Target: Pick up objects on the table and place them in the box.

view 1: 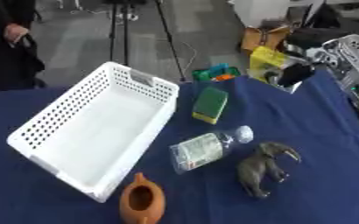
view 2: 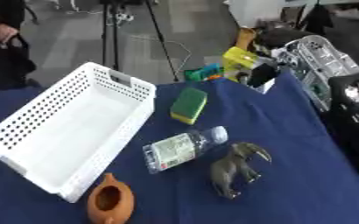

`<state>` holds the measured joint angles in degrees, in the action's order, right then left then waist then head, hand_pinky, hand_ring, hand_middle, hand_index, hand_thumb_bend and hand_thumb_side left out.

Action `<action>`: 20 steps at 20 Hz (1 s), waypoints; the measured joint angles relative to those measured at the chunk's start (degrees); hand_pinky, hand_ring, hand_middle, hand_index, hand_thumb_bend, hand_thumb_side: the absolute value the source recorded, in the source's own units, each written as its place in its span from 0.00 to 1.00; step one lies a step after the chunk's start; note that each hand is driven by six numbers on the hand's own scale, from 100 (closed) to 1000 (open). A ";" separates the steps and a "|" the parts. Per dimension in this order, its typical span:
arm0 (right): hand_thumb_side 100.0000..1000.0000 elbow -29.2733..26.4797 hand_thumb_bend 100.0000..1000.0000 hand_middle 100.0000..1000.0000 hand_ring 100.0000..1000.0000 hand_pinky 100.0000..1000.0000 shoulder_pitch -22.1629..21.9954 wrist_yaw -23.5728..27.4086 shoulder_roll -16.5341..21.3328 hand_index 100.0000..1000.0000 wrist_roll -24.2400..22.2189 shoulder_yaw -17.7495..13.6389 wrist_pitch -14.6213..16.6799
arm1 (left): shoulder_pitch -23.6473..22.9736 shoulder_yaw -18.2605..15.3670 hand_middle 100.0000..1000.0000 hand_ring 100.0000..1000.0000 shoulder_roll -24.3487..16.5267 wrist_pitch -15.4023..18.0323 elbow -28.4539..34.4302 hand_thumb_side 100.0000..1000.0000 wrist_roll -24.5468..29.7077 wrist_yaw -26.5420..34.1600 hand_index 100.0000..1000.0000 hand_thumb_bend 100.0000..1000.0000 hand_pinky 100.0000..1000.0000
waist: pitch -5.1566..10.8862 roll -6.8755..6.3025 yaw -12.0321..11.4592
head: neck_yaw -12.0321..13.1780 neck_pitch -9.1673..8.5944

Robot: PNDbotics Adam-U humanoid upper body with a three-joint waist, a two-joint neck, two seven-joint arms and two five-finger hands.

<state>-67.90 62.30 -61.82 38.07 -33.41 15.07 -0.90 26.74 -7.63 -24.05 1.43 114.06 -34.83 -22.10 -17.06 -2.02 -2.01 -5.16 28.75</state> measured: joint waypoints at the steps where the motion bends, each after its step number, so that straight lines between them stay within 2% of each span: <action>1: 0.44 -0.51 0.00 0.21 0.73 0.96 0.33 0.17 0.00 0.32 -0.15 0.15 0.08 | 0.00 0.00 0.83 0.91 -0.01 0.00 0.00 1.00 0.00 0.00 0.82 0.00 0.81 | 0.07 0.13 0.00 | 0.05 0.15; 8: 0.45 -4.03 0.00 0.20 0.72 0.96 3.50 0.98 -1.08 0.32 -1.62 1.07 0.56 | 0.00 0.02 0.83 0.91 -0.01 0.02 0.00 1.00 0.02 0.00 0.82 0.00 0.81 | 1.02 0.70 0.06 | 0.72 1.24; 20: 0.44 -5.09 0.00 0.20 0.72 0.96 7.99 0.89 -6.07 0.31 -2.30 2.12 0.91 | 0.50 0.39 0.83 0.91 -0.01 0.20 0.00 1.00 0.30 0.00 0.82 0.00 0.81 | 1.78 1.13 -1.55 | 1.30 1.87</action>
<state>-73.00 70.29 -60.93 32.00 -35.71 17.20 0.02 27.24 -7.24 -24.06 1.64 114.06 -34.53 -22.10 -15.28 -0.89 -3.56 -3.86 30.63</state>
